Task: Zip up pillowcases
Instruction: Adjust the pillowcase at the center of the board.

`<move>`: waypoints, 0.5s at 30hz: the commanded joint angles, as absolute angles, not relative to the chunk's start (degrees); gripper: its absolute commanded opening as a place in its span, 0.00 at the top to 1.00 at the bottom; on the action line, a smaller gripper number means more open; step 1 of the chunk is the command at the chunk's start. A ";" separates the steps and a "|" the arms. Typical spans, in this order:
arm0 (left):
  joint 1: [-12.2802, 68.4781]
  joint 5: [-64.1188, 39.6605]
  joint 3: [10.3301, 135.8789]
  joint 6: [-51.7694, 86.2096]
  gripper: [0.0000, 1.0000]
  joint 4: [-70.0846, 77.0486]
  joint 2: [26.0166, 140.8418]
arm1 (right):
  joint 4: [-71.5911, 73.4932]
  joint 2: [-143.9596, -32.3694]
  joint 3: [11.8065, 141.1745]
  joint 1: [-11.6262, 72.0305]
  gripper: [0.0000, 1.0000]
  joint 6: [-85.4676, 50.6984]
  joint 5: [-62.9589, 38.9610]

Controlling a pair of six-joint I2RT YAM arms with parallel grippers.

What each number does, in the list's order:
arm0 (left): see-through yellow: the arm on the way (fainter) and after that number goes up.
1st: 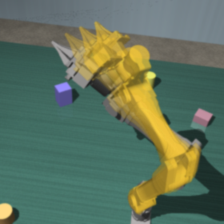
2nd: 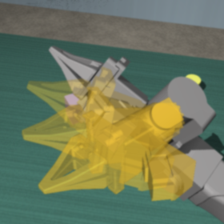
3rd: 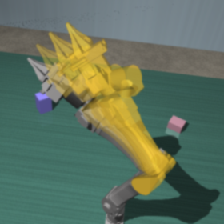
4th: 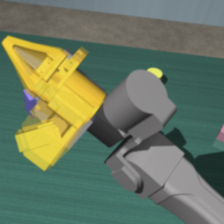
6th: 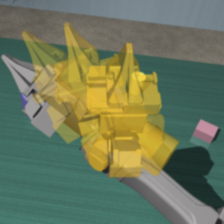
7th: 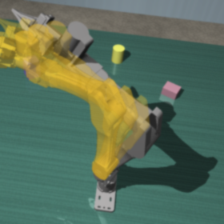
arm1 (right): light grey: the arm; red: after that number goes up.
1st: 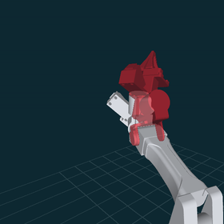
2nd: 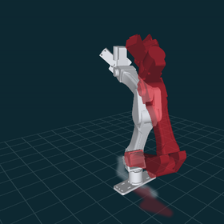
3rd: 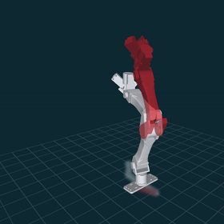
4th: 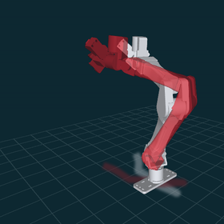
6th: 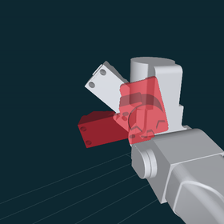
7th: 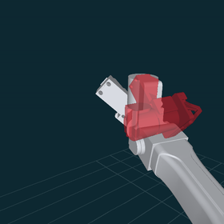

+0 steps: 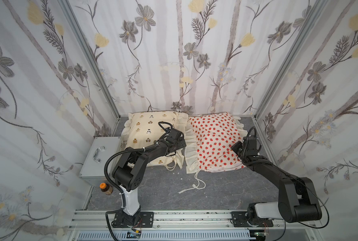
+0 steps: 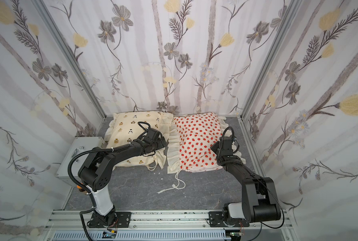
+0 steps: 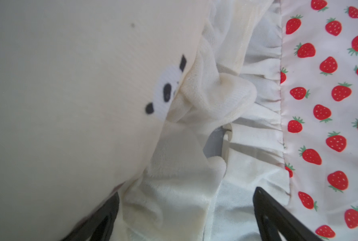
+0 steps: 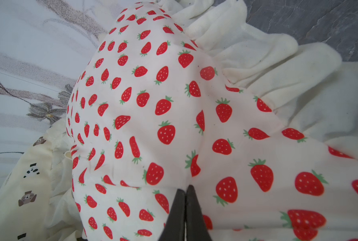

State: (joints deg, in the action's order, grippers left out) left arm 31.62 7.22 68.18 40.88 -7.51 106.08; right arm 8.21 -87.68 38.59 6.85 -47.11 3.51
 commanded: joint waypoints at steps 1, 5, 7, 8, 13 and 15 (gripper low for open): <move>32.45 6.22 67.09 39.49 0.00 -4.86 104.24 | 8.11 -87.21 38.24 6.94 1.00 -46.44 1.54; 34.81 4.94 66.64 35.57 0.00 -6.33 102.22 | 7.74 -83.89 36.76 7.03 0.90 -45.01 -0.35; 36.30 4.51 65.06 33.61 0.00 -6.34 100.69 | 6.55 -81.74 35.97 7.03 0.81 -44.09 -0.48; 37.14 4.46 63.94 32.45 0.00 -6.24 99.71 | 5.66 -80.25 35.56 7.03 0.75 -43.44 -0.48; 40.99 2.67 59.93 27.50 0.00 -5.84 96.28 | 2.07 -73.87 33.43 7.12 0.59 -40.73 -1.59; 42.69 1.66 58.44 25.39 0.02 -5.60 95.07 | -0.09 -71.51 32.86 7.68 0.54 -39.47 -1.90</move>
State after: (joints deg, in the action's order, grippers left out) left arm 41.28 3.07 59.79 29.98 -6.26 96.49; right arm 2.92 -73.58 33.43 7.16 -42.13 -0.58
